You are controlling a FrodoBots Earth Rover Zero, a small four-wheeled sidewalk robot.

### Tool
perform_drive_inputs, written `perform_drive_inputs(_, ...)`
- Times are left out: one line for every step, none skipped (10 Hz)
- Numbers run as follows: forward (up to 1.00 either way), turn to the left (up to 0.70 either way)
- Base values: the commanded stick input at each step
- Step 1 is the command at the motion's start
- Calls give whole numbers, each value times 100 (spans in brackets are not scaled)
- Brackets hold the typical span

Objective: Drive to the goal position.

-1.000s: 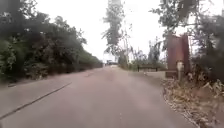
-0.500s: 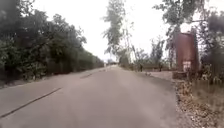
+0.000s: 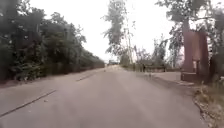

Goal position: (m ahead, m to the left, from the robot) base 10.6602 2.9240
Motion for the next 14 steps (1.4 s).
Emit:
perform_drive_inputs(100, 0)
perform_drive_inputs(100, 0)
perform_drive_inputs(100, -5)
perform_drive_inputs(100, -18)
perform_drive_inputs(100, -25)
perform_drive_inputs(100, -7)
perform_drive_inputs(100, 0)
perform_drive_inputs(100, 0)
perform_drive_inputs(100, 0)
perform_drive_inputs(100, 0)
perform_drive_inputs(100, 0)
perform_drive_inputs(100, 0)
perform_drive_inputs(100, 0)
perform_drive_inputs(100, 0)
